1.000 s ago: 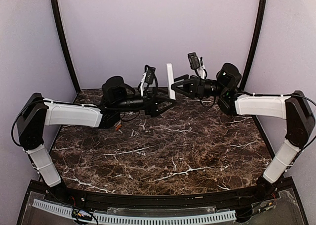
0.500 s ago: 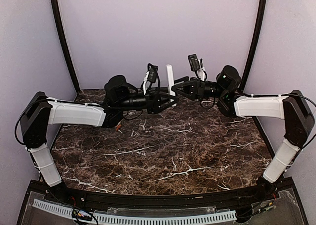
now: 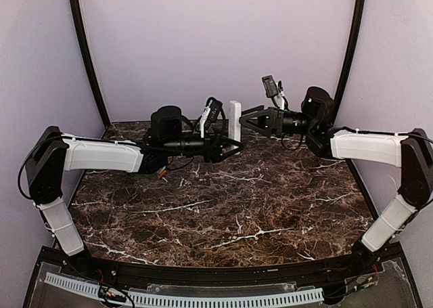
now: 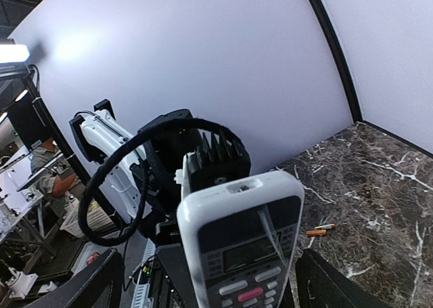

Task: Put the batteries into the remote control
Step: Pass from the left arm to the right

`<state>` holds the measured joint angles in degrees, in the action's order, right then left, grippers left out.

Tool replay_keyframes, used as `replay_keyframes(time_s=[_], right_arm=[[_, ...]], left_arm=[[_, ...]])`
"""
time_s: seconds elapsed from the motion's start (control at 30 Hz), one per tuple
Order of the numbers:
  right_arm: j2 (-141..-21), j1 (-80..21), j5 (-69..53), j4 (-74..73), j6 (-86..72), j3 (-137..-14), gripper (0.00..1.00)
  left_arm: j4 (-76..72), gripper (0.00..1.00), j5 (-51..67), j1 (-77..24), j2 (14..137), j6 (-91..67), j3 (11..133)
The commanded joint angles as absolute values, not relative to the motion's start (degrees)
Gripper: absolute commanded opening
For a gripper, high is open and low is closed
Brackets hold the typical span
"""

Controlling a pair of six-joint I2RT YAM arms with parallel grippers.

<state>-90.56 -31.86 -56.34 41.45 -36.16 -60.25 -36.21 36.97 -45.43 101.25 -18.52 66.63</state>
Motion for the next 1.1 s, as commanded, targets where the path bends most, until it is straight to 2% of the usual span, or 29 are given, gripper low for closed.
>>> replay_keyframes(time_s=[0.0,0.13,0.3,0.53,0.73,0.93,1.07], right_arm=[[-85.98,-31.78,-46.0,19.53,-24.2,-63.84,0.87],[-85.64,-32.17,-36.85,4.02,-20.71,-68.13,0.81],[-86.4,-32.88,-33.46,-2.79,-20.08,-70.21,0.78],[-89.71,-35.8,-33.69,-4.82,-18.6,-73.44,0.74],[-91.88,-36.16,-29.08,-7.72,-19.27,-75.53,0.62],[-93.26,-36.8,-29.81,-5.82,-20.82,-74.96,0.55],[-93.69,-36.86,-29.17,-5.38,-21.47,-74.89,0.46]], left_arm=[[-22.21,0.36,28.76,-45.53,96.97,-9.21,69.45],[-14.16,0.34,22.34,-45.63,96.86,-4.19,71.68],[-9.53,0.33,18.6,-45.66,97.59,-1.4,74.03],[-6.1,0.32,15.89,-46.61,98.88,1.01,76.31],[-5.21,0.32,13.86,-47.89,99.34,1.97,76.76],[-4.51,0.31,11.84,-49.45,100.37,2.26,77.72],[-4.6,0.31,11.75,-49.6,100.53,1.79,77.61]])
